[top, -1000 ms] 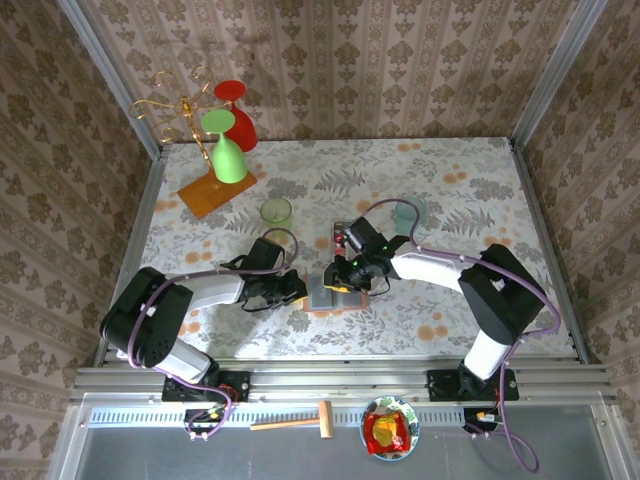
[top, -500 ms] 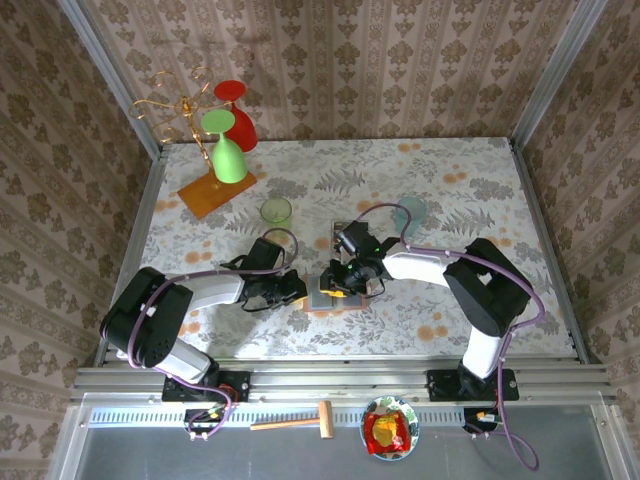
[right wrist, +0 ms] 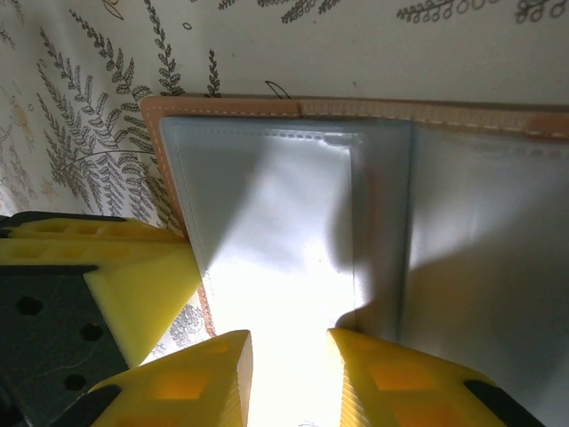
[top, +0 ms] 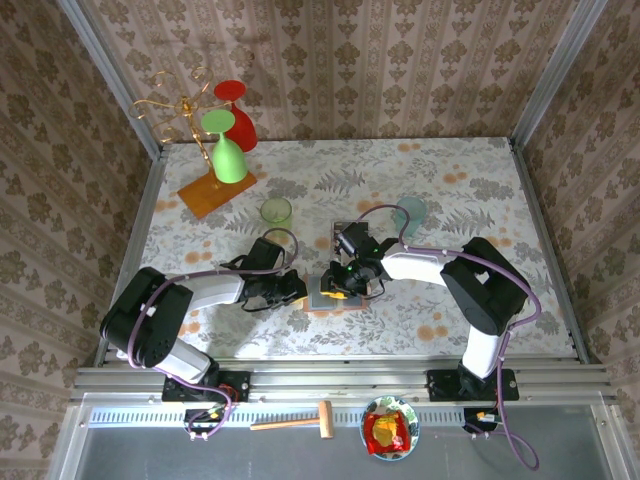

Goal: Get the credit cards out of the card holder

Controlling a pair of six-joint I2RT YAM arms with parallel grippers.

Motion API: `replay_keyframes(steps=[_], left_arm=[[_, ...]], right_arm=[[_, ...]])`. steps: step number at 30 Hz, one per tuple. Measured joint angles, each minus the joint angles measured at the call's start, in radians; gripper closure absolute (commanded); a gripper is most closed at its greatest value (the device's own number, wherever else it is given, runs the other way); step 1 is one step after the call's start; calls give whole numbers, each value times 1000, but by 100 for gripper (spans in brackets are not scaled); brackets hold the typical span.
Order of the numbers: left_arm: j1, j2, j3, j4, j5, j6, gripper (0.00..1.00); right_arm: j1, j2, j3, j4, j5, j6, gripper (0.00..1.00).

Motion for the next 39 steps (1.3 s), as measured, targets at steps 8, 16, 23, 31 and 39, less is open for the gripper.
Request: replay_keyframes(steps=[8, 16, 23, 31, 39], left_arm=[[0, 0, 0, 0, 0, 0, 89], [0, 0, 0, -1, 0, 0, 89], [0, 0, 2, -7, 0, 1, 89], [0, 0, 14, -39, 0, 19, 89], [18, 0, 80, -137, -1, 51, 87]], right_arm=[[0, -7, 0, -10, 20, -1, 69], [-2, -12, -5, -11, 23, -3, 69], [-12, -23, -29, 6, 18, -3, 69], [-31, -29, -72, 64, -14, -2, 70], [-54, -31, -123, 157, -68, 5, 70]])
